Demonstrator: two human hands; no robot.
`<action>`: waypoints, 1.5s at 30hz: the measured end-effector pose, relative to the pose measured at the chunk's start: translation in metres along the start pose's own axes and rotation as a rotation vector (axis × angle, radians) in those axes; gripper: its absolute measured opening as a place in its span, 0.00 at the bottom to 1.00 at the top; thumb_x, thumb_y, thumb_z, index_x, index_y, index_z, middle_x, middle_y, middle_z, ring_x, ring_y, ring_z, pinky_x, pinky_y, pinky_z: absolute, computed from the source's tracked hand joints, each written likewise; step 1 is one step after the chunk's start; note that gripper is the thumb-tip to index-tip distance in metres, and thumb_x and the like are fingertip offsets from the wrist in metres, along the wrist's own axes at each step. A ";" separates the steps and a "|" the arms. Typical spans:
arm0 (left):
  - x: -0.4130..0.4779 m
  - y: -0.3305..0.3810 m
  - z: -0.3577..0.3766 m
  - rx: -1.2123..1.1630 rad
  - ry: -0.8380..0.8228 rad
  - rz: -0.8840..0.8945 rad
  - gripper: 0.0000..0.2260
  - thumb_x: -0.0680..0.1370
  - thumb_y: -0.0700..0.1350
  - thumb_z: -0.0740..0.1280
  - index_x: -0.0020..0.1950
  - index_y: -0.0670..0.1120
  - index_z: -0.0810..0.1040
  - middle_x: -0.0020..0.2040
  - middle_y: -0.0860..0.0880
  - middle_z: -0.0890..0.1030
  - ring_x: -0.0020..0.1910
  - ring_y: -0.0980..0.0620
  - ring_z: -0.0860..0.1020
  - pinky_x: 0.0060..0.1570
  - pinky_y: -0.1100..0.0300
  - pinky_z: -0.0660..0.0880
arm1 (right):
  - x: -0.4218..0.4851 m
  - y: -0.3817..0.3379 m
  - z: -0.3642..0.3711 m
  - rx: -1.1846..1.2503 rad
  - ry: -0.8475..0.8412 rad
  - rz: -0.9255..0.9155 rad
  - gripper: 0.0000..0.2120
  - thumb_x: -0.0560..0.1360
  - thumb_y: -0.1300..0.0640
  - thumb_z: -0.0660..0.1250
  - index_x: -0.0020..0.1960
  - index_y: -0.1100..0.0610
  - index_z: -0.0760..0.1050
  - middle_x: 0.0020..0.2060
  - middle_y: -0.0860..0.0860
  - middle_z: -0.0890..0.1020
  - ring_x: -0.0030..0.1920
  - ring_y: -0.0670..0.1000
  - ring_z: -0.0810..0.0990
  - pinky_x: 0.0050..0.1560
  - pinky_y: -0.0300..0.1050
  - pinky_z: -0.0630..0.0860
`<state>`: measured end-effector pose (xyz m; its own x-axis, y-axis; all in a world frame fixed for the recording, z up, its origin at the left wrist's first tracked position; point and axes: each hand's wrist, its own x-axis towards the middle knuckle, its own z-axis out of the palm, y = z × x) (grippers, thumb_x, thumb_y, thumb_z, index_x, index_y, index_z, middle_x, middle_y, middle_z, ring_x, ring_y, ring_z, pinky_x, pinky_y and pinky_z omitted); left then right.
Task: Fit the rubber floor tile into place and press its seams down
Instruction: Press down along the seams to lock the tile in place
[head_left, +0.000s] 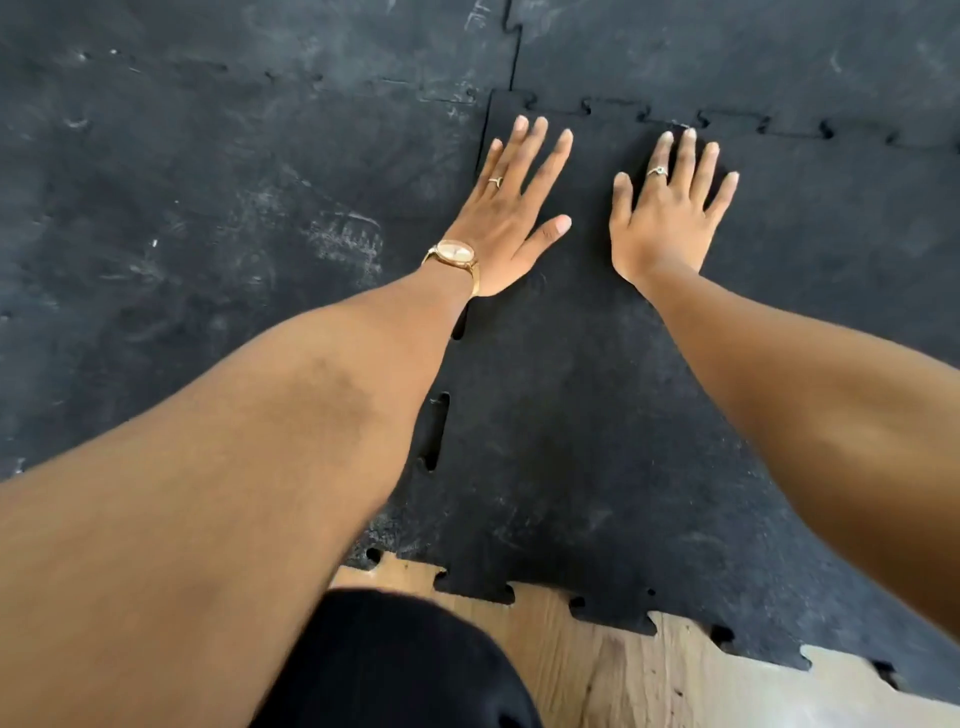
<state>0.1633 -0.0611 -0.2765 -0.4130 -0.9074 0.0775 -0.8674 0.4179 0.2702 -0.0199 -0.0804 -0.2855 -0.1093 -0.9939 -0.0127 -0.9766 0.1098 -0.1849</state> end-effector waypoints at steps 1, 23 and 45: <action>-0.001 -0.001 0.003 0.004 0.008 0.008 0.30 0.84 0.55 0.51 0.80 0.41 0.47 0.80 0.37 0.47 0.79 0.38 0.44 0.77 0.46 0.41 | 0.002 0.001 0.001 0.003 0.004 -0.003 0.30 0.82 0.44 0.45 0.79 0.59 0.50 0.79 0.56 0.51 0.78 0.59 0.45 0.76 0.62 0.41; -0.067 0.045 0.015 -0.064 0.070 -0.138 0.34 0.83 0.57 0.55 0.80 0.42 0.41 0.80 0.39 0.43 0.79 0.41 0.39 0.77 0.43 0.38 | -0.088 -0.001 0.007 -0.008 0.001 0.044 0.31 0.82 0.41 0.43 0.79 0.57 0.48 0.79 0.55 0.50 0.78 0.58 0.44 0.75 0.64 0.41; -0.151 0.088 -0.005 -0.473 0.105 -0.300 0.36 0.82 0.60 0.53 0.79 0.48 0.34 0.80 0.48 0.36 0.77 0.51 0.31 0.76 0.54 0.32 | -0.092 0.033 -0.027 -0.010 -0.611 -0.143 0.40 0.77 0.33 0.51 0.75 0.45 0.28 0.74 0.46 0.27 0.73 0.49 0.25 0.72 0.55 0.28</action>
<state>0.1504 0.1123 -0.2598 -0.1167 -0.9930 0.0195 -0.7134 0.0975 0.6939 -0.0470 0.0151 -0.2639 0.1454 -0.8231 -0.5489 -0.9758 -0.0277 -0.2169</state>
